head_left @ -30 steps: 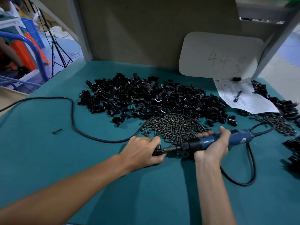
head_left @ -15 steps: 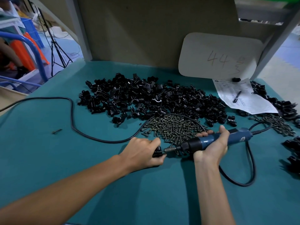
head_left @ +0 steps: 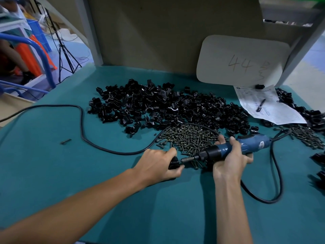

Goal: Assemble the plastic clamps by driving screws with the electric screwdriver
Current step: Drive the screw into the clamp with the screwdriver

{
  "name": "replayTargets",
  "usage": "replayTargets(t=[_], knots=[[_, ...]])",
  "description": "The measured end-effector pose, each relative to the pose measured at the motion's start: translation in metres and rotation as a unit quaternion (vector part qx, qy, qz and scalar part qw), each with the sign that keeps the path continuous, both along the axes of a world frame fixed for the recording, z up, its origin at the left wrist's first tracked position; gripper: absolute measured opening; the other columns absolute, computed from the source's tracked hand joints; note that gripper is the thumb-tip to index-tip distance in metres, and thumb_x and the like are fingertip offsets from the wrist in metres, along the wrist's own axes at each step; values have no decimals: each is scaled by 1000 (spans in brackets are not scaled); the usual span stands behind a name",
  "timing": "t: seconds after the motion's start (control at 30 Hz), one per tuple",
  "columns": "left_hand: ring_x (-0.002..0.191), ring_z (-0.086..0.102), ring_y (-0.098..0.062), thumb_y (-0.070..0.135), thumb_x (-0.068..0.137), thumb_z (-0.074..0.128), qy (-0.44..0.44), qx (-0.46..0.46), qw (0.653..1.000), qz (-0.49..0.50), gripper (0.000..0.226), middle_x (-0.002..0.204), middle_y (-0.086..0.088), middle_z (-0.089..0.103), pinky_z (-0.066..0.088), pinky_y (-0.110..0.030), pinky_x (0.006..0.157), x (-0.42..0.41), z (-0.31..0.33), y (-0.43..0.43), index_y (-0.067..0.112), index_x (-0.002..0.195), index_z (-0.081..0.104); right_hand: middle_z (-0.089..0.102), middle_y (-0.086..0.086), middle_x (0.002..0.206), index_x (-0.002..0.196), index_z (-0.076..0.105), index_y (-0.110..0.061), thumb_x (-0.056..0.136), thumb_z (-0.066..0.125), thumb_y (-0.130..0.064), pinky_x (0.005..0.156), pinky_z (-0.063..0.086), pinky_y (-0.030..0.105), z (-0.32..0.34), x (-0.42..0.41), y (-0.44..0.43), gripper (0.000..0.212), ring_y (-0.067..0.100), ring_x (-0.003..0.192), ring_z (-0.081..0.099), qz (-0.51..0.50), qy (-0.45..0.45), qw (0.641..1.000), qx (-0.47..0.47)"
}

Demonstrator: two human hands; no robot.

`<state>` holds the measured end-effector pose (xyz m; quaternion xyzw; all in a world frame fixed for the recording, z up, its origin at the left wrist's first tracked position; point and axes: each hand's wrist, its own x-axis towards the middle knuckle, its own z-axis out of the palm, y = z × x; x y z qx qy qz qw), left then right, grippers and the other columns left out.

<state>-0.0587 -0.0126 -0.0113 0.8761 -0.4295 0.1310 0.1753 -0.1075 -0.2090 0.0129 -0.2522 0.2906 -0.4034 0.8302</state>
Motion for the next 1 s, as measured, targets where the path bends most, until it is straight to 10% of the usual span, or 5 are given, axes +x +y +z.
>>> replayTargets(t=[0.83, 1.0], knots=[[58, 53, -14, 71, 90, 33, 23, 3, 1000, 12, 53, 68, 11, 52, 45, -31, 52, 4, -6, 2, 20, 97, 48, 66, 9, 123, 141, 36, -22, 97, 69, -19, 73, 63, 35, 31, -17, -58, 55, 15, 79, 77, 12, 62, 997, -46], [68, 50, -14, 74, 90, 32, 56, 10, 998, 6, 45, 81, 10, 52, 48, -31, 58, 6, -9, 2, 30, 98, 29, 64, -1, 107, 154, 31, -29, 97, 70, -24, 80, 56, 45, 22, -61, -90, 70, 30, 97, 67, 135, 353, 860, -343]])
